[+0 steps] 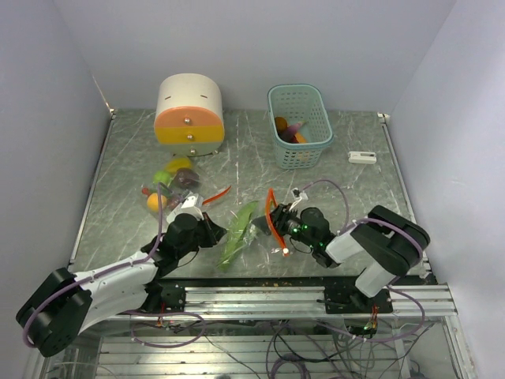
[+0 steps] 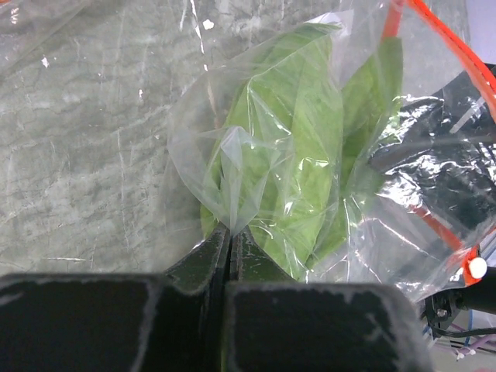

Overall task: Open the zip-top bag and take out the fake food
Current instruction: Pick up the fake vegetable from the zipper food storage bag.

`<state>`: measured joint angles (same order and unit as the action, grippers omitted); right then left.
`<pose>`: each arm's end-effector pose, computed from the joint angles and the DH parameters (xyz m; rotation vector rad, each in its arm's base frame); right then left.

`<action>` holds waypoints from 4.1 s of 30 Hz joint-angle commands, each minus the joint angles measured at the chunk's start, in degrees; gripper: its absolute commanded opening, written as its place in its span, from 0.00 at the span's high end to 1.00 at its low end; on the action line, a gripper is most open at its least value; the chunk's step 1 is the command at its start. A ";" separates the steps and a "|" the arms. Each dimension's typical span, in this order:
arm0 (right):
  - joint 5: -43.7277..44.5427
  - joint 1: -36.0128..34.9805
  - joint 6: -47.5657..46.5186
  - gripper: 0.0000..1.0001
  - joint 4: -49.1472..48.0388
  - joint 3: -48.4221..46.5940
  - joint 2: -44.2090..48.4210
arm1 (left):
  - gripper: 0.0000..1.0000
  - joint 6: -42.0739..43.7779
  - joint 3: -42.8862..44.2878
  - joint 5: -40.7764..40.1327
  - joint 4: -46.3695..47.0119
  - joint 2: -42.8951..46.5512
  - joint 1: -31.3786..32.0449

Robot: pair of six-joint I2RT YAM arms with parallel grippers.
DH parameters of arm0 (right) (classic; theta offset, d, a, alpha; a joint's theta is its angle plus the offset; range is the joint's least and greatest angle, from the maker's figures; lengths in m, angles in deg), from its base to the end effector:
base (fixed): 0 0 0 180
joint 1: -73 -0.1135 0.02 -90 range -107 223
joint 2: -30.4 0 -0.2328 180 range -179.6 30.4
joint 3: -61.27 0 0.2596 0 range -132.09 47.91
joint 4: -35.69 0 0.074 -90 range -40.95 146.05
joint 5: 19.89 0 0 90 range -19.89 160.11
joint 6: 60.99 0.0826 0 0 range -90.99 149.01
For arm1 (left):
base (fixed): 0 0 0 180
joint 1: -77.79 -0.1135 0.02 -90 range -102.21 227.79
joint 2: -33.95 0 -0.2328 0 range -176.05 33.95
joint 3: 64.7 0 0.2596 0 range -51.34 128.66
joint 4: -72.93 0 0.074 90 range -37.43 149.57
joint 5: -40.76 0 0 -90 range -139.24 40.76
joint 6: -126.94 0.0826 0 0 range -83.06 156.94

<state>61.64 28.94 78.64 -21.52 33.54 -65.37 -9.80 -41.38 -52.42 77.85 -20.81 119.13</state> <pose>0.2024 0.2128 0.0751 -0.0245 1.9540 1.2753 0.1886 -0.1598 0.0984 -0.1386 2.1520 -0.8842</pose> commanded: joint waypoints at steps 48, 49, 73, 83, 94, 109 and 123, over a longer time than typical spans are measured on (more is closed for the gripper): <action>10.93 15.46 -9.17 1.00 44.29 -0.74 33.22 | 0.93 1.57 -1.40 -2.88 -2.70 2.40 -0.21; 11.05 15.55 -9.56 1.00 45.48 -1.01 34.07 | 0.93 1.43 -1.61 -2.83 -2.79 2.65 -0.27; 6.93 22.36 -21.04 0.81 57.15 -7.11 41.61 | 0.93 1.17 -3.11 -1.48 -2.21 4.35 -0.26; 5.31 20.06 -20.82 0.62 54.33 -8.79 31.06 | 0.93 0.40 -3.47 0.03 2.44 -0.24 -0.26; 6.97 19.96 -19.32 0.56 51.69 -8.99 26.67 | 0.93 0.82 -3.32 -0.92 -1.71 3.42 -0.29; -0.89 19.56 -19.75 0.60 46.92 -8.38 21.63 | 0.93 1.45 -2.52 -0.27 -1.42 2.30 -0.28; -10.16 16.12 -21.14 0.51 44.00 -9.99 20.29 | 0.93 1.48 -1.87 0.04 -0.46 0.55 -0.28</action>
<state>52.77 46.12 58.55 23.14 25.41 -43.19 -8.92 -44.64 -53.58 76.48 -20.31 119.13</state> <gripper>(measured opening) 0.448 0.075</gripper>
